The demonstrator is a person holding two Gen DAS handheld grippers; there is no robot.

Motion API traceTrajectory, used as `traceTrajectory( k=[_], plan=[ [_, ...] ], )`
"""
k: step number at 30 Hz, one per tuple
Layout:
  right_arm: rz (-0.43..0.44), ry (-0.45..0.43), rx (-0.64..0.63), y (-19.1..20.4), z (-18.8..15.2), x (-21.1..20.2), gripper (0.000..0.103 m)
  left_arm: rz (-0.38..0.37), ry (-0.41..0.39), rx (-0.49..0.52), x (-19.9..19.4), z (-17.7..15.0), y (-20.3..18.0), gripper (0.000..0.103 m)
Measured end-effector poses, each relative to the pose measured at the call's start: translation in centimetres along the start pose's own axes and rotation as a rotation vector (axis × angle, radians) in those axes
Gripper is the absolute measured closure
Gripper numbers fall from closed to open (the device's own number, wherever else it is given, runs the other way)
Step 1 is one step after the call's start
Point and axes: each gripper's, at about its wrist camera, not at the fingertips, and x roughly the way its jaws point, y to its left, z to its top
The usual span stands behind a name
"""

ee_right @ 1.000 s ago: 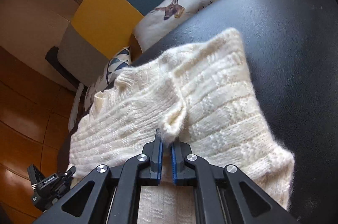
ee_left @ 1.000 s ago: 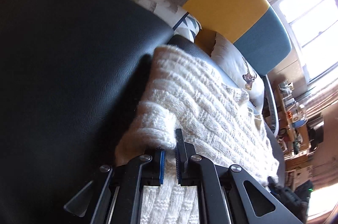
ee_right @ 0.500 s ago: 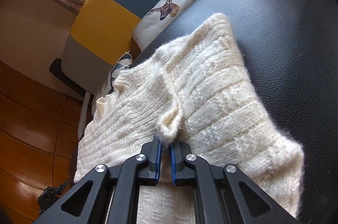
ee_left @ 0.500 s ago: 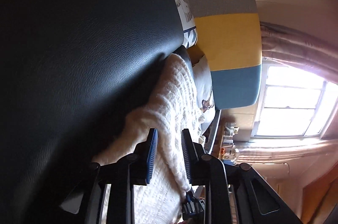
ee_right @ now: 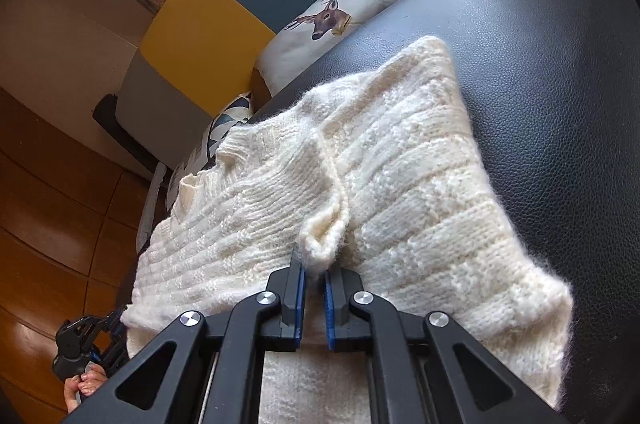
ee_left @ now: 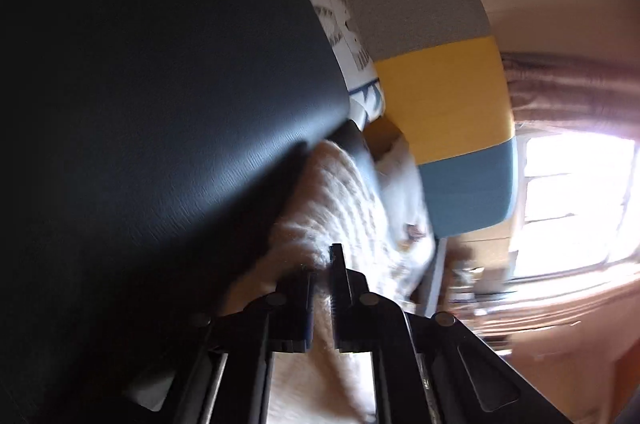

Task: Fold clothes
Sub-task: 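Lay the sleeve across the sweater body with the left gripper while the right gripper holds the side, then open both grippers and smooth the folded sweater flat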

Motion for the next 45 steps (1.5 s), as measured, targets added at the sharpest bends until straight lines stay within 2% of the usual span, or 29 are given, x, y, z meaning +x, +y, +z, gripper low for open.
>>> traceTrajectory(
  k=[3,5,8,11,14,16,18,20,21,23,26,28,31,35,40,45],
  plan=[
    [-0.013,0.005,-0.034,0.2,0.0,0.1,0.098,0.083,-0.007,0.058,0.2,-1.1,1.3,0.097],
    [-0.018,0.008,-0.029,0.2,0.1,0.3,0.098,0.09,-0.02,0.102,0.1,-1.2,1.4,0.097],
    [-0.026,0.008,-0.017,0.2,0.3,0.3,0.098,0.077,-0.011,0.109,0.4,-0.5,0.8,0.097],
    [-0.067,0.009,-0.056,1.1,0.5,0.1,0.098,0.04,-0.005,0.136,0.0,-0.2,0.1,0.097],
    [-0.122,-0.025,-0.103,1.6,0.9,-0.3,0.096,0.088,-0.005,0.268,-0.1,-0.9,-1.0,0.097],
    [-0.106,-0.015,-0.059,0.7,1.1,0.0,0.097,0.114,0.031,0.286,0.7,-0.9,-0.5,0.096],
    [-0.083,-0.002,-0.036,0.2,1.2,0.1,0.097,0.075,0.064,0.25,0.8,-0.5,0.1,0.094],
    [-0.083,0.003,-0.032,0.1,1.3,-0.1,0.097,0.027,0.11,0.196,0.6,0.2,0.5,0.087],
    [-0.088,0.001,-0.033,0.1,1.3,-0.2,0.097,0.002,0.133,0.165,0.3,0.5,0.7,0.08],
    [-0.105,-0.013,-0.05,0.5,1.3,-0.4,0.097,-0.014,0.141,0.138,-0.5,0.8,0.4,0.077],
    [-0.109,-0.012,-0.069,0.9,1.2,-0.3,0.095,-0.003,0.077,0.164,-2.6,1.0,-0.4,0.076],
    [-0.08,-0.013,-0.001,0.2,1.3,-0.7,0.094,-0.007,0.038,0.212,-3.8,0.9,-1.4,0.074],
    [-0.073,-0.054,0.087,-1.0,1.6,-2.4,0.087,-0.022,0.03,0.286,-3.7,0.9,-3.5,0.069],
    [-0.101,-0.106,-0.017,1.0,2.2,-4.2,0.083,-0.017,0.066,0.386,-0.8,0.2,-6.4,0.068],
    [-0.107,-0.057,-0.288,7.1,2.2,-1.7,0.083,0.015,0.092,0.533,2.3,-0.9,-9.8,0.068],
    [-0.119,0.029,-0.495,12.2,1.6,2.7,0.083,0.081,0.113,0.678,4.1,-1.5,-10.6,0.068]
  ],
)
